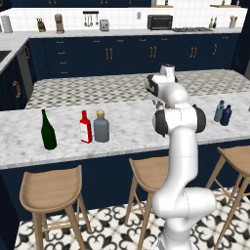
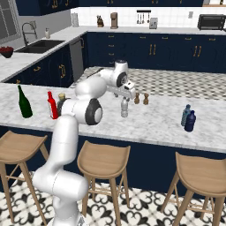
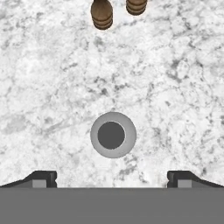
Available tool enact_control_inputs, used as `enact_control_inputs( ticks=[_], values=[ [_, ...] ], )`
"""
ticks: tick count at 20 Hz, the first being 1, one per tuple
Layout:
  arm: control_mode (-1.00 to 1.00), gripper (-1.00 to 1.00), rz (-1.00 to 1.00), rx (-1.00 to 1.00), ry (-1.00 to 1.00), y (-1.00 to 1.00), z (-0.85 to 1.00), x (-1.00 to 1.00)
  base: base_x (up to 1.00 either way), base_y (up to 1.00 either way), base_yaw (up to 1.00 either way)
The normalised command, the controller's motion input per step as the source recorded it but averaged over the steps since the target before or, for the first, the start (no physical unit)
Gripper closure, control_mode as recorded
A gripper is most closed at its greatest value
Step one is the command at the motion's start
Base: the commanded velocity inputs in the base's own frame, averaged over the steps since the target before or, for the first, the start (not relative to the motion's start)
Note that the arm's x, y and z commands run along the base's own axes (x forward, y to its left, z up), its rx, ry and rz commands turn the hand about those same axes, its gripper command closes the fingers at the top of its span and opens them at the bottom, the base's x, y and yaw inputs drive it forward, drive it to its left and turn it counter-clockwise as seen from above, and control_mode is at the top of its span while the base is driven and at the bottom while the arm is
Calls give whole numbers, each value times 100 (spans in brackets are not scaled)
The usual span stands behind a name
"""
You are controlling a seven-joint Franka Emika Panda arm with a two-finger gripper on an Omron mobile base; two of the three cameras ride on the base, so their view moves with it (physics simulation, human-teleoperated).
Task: Move the plastic bottles in the middle to the plastics group, and the glass bottles in the middle to the glass group.
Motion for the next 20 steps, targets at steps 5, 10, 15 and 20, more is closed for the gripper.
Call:
enact_control_inputs(
  ticks=[5, 10, 15, 20],
  values=[
    [-100, -100, 0, 0, 0, 0, -5, -25, 0, 0, 0],
    [-100, -100, 0, 0, -3, 0, -36, 20, 0, 0, 0],
    [-100, -100, 0, 0, -4, 0, 0, 23, 0, 0, 0],
    [-100, -100, 0, 0, -13, 0, 0, 5, 0, 0, 0]
  ],
)
